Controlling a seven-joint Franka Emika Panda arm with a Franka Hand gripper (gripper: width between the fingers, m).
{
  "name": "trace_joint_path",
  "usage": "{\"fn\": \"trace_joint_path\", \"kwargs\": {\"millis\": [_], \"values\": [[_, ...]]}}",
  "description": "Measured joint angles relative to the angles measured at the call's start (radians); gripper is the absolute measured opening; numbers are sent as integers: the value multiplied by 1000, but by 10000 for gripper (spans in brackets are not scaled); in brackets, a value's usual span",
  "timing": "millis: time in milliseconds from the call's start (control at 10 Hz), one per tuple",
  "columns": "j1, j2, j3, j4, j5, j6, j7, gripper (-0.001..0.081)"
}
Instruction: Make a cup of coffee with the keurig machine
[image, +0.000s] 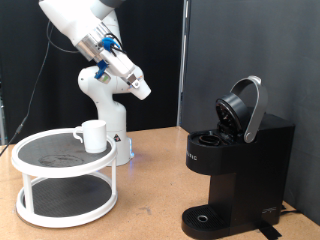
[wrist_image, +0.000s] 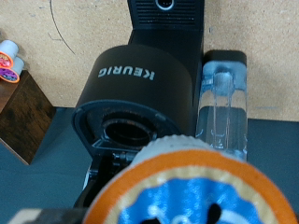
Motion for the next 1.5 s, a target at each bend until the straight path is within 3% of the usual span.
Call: {"fn": "trace_joint_path", "kwargs": {"millis": [300,600,900,1300,1500], "values": [[29,43,51,37,42,16,56,355],[59,78,114,67,92,100,96,355],[78,113,160,102,109,131,122,355],[80,126,186,107,109,149,124,355],[79,135,201,93,64,175,147,355]]}}
